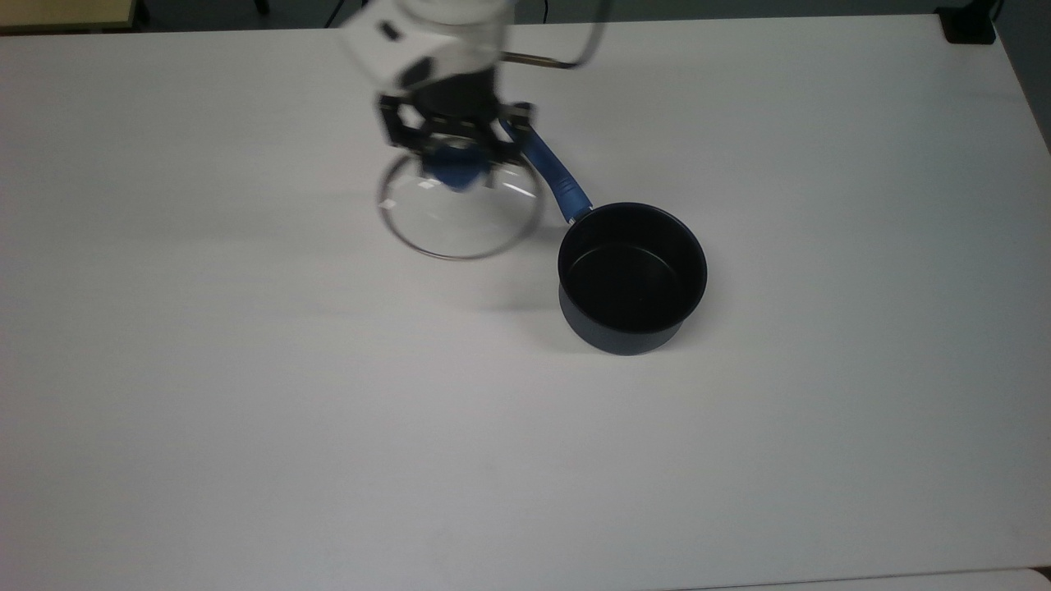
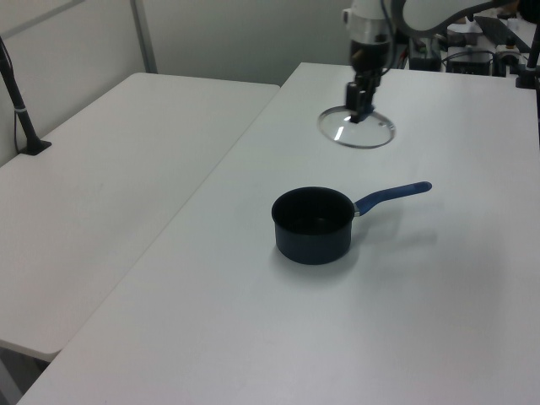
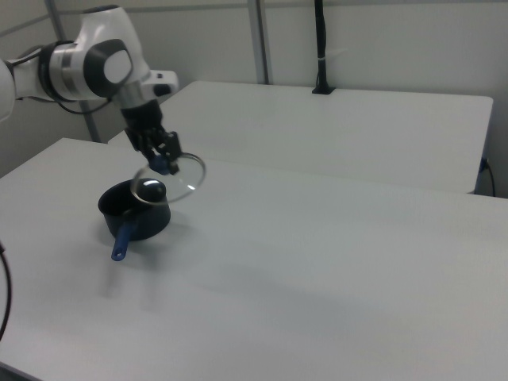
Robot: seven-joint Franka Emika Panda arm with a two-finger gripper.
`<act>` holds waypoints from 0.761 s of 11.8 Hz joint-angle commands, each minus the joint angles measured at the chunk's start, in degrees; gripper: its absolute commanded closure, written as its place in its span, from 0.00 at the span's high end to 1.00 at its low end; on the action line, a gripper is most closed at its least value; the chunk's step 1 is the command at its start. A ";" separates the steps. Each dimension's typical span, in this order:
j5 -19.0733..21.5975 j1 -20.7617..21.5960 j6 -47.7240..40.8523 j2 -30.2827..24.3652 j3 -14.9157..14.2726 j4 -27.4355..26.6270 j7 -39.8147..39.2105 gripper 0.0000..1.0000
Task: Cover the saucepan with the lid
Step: 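Lift the glass lid and carry it over the black saucepan, then lower the lid onto the saucepan rim and open the gripper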
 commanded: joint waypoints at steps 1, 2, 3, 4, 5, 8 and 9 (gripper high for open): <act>-0.38 8.93 -2.02 11.42 -0.53 14.09 11.79 0.58; -0.74 11.05 -1.85 13.80 -0.53 15.78 13.73 0.58; -0.91 12.63 -1.67 15.04 -0.53 16.14 14.80 0.58; -0.91 13.61 -1.59 15.84 -0.53 16.23 15.41 0.58; -0.91 14.31 -1.41 16.46 -0.53 16.23 16.12 0.58; -0.91 15.11 -1.41 17.51 -0.53 16.15 17.88 0.58; -1.00 15.20 -1.32 17.78 -0.53 15.97 17.97 0.58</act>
